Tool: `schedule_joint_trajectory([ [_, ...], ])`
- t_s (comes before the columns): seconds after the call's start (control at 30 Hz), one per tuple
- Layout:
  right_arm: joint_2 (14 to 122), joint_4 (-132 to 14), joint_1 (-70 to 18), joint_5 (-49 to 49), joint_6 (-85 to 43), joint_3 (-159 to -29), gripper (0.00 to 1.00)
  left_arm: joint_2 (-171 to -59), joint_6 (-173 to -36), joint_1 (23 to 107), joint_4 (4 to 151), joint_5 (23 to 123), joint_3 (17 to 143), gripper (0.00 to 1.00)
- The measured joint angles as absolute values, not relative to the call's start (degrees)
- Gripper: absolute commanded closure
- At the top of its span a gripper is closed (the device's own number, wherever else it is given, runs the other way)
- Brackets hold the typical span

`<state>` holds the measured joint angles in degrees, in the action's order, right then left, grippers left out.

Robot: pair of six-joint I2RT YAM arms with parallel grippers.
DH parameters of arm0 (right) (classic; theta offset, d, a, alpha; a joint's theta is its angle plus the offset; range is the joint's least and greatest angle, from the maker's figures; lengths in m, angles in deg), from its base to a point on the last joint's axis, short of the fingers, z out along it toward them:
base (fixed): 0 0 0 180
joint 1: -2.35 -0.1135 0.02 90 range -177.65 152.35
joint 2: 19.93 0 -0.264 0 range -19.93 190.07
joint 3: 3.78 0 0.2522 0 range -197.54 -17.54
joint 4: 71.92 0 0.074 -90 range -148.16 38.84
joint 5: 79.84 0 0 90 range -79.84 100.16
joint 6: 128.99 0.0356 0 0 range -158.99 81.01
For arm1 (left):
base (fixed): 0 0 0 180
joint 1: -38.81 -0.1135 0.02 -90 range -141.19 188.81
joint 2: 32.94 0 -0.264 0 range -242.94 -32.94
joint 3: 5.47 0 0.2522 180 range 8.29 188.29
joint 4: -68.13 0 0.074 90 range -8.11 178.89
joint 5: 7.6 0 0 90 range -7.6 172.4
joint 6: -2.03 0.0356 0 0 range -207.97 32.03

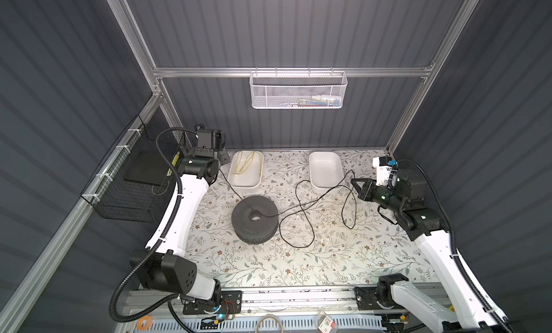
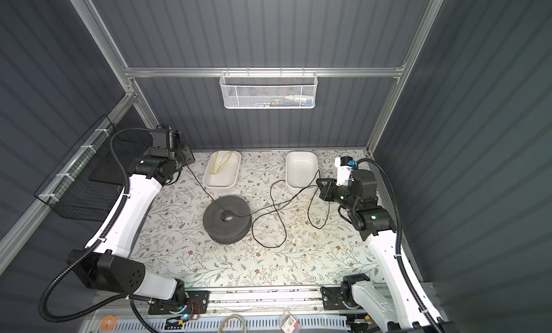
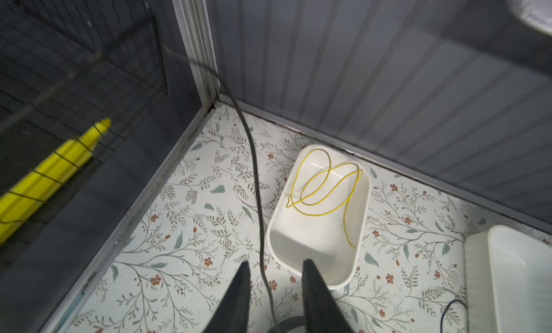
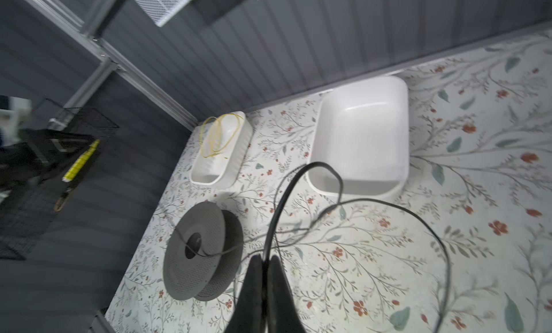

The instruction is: Wrap the cables

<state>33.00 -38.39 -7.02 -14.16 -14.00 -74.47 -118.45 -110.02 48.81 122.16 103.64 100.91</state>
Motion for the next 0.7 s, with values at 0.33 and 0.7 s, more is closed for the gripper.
schedule_joint_trajectory([
  [0.33,34.81,-38.88,-15.46,-16.28,-10.17,-84.02,1.0,-122.1,-109.43,56.13,122.91,92.75,105.22,0.22],
  [0.7,43.31,-41.21,-18.76,-7.34,-7.07,-85.97,1.0,-116.81,-110.19,83.65,109.86,76.53,96.67,0.01],
])
